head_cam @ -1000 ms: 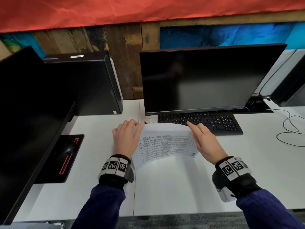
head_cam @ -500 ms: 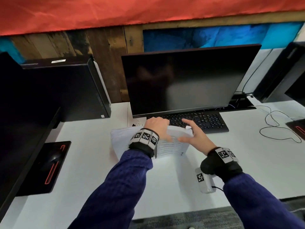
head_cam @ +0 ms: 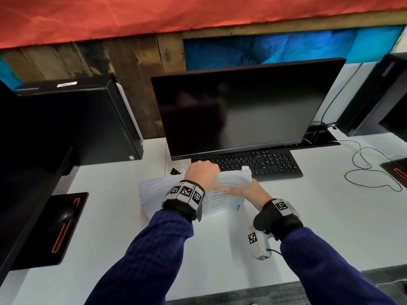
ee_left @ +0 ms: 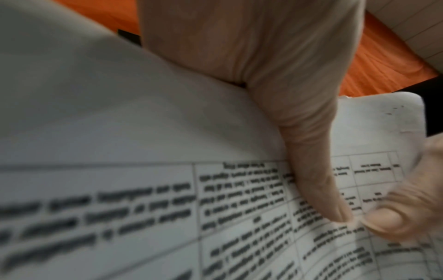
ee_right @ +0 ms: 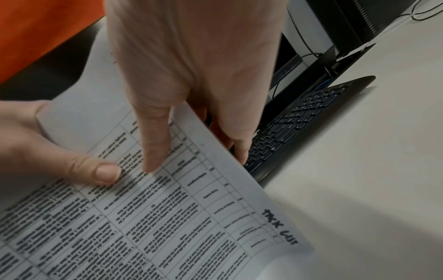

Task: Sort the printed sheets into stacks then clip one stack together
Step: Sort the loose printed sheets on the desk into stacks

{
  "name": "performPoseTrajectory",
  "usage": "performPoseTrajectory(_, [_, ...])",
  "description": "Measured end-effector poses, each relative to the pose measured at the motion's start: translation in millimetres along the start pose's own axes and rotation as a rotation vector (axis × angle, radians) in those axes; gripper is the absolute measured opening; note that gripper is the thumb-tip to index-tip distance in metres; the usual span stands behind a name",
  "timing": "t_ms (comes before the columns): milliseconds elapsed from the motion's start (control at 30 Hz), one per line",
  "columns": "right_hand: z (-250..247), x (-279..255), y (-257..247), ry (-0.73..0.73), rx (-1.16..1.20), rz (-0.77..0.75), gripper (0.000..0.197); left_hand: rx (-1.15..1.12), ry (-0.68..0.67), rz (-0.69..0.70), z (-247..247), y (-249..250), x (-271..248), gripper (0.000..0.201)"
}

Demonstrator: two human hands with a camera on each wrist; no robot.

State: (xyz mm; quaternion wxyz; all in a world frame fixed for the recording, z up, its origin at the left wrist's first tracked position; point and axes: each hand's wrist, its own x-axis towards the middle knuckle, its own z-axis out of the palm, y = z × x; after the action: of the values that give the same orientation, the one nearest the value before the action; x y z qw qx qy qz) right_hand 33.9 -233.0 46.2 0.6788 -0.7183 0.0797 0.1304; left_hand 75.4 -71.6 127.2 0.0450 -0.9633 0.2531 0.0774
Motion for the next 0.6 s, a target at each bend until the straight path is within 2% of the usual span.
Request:
performPoseTrajectory(133, [1,-6,17,-0.024,-0.02,0.017,0.042,-0.019,0.058,0.008,-3,2,-20,0.029])
performPoseTrajectory(233, [-2,-16,25,-0.01,-0.02,0.026,0.038,-0.17,0.147,-0.061,-13,-9,-49,0.034])
performPoseTrajectory(300, [-9,-24,18,-0.012,0.028,0.012,0.04,-0.416,0.196,-0.184,-22,-26,-73,0.033])
performPoseTrajectory(400, [-14,-24,-8,-0.056,0.168,-0.015,0.043,-1.052,0.203,-0.387,-18,-59,-100,0.03])
performPoseTrajectory(467, [-7,-17,-25,-0.1,0.275,-0.005,0.051,-1.393,0.181,-0.476,-5,-71,-114,0.032])
performPoseTrajectory(533, [12,-11,-37,-0.159,0.301,0.019,0.043,-1.557,0.19,-0.544,11,-70,-124,0.029])
performPoseTrajectory(600, [35,-4,-34,-0.143,0.284,0.072,0.035,-1.621,0.168,-0.662,30,-67,-127,0.044])
